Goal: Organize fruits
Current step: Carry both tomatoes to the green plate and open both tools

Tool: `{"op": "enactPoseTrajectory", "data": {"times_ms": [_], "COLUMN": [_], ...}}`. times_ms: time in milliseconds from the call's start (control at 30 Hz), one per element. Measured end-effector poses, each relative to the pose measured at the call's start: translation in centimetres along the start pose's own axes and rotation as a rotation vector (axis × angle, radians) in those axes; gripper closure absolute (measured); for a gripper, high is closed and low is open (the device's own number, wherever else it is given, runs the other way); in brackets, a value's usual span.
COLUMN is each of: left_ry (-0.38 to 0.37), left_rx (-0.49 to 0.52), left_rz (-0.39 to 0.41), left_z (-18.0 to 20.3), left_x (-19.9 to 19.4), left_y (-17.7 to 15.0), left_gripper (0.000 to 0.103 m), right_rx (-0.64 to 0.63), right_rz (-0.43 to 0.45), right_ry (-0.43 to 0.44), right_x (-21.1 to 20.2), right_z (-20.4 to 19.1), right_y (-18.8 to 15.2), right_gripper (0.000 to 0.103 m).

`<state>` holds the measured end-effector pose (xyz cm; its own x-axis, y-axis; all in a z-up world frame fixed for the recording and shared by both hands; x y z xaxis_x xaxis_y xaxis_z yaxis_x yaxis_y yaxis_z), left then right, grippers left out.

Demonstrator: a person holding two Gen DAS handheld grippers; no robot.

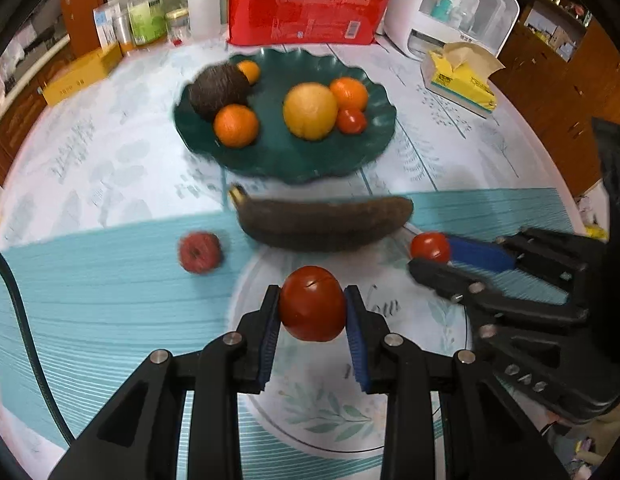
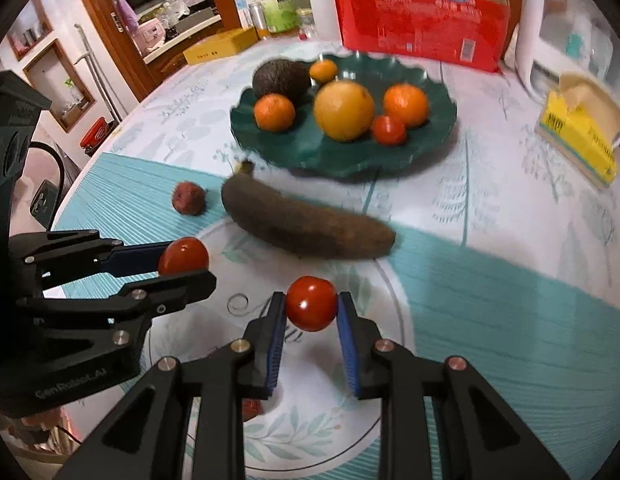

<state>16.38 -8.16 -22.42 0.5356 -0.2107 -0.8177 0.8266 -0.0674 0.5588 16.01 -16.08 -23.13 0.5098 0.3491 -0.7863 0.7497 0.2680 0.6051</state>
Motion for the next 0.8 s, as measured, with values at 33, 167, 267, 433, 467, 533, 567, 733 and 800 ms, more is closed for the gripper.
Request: {"op": "enactPoseTrajectory", "data": {"times_ms": [33,167,267,433,467,533,567,733,800], "left_ry": [0.006,0.017,0.065,0.080,0.083,0.097,0.103,0.081,0.059], "left_rx": [0.005,0.036,0.103,0.159,0.171,0.191,0.204,0.214,0.211], "left_rz": [0.007,0.044,0.088,0.178,0.197,0.237,0.252,0.250,0.231], "left_z": [-0.2,-0.8,-1.2,-1.1,-1.0,-0.9,-0.7,-0.5,-0.5], "left_x": [-0.6,-2.9,-4.9,-8.1,-8.6,-9.3,-9.3,-6.8,-5.0], "left_y": [0.9,4.8,8.5,16.3,17.8,20.7,21.9,25.4,25.4], "left_gripper": [0.073,0.073,0.073,0.073,0.073,0.073,0.073,0.073,0.073], "right_rx": [-0.012,-0.024,-0.021,-0.017,-0.013,-0.009,-0.006,0.034,0.054], "right_rz": [0.016,0.069,0.122,0.217,0.243,0.288,0.306,0.336,0.319], "right_ry": [-0.001,0.013,0.028,0.038,0.033,0.019,0.009,-0.026,-0.024], "right_x": [-0.6,-3.0,-5.2,-8.6,-9.3,-10.3,-10.5,-9.1,-7.5], "right_z": [0.0,0.3,0.6,1.7,2.1,2.9,3.3,5.5,6.2], "right_y": [0.9,4.5,8.2,15.4,17.2,20.2,21.6,26.2,26.6], "right_gripper": [0.077,0.077,0.078,0.078,0.078,0.078,0.077,0.077,0.077]}}
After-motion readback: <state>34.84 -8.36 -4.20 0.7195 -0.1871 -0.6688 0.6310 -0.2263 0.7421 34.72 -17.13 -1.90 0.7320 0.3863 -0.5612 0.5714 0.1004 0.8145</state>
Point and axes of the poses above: each gripper's, at about its wrist camera, not at the fingertips, and x roughly the way its jaws point, z to its right, y to its top, the point moved 9 cm from there along x, roughly the way its jaws point, and after that the axes turned 10 degrees about z, right-handed, at the moved point
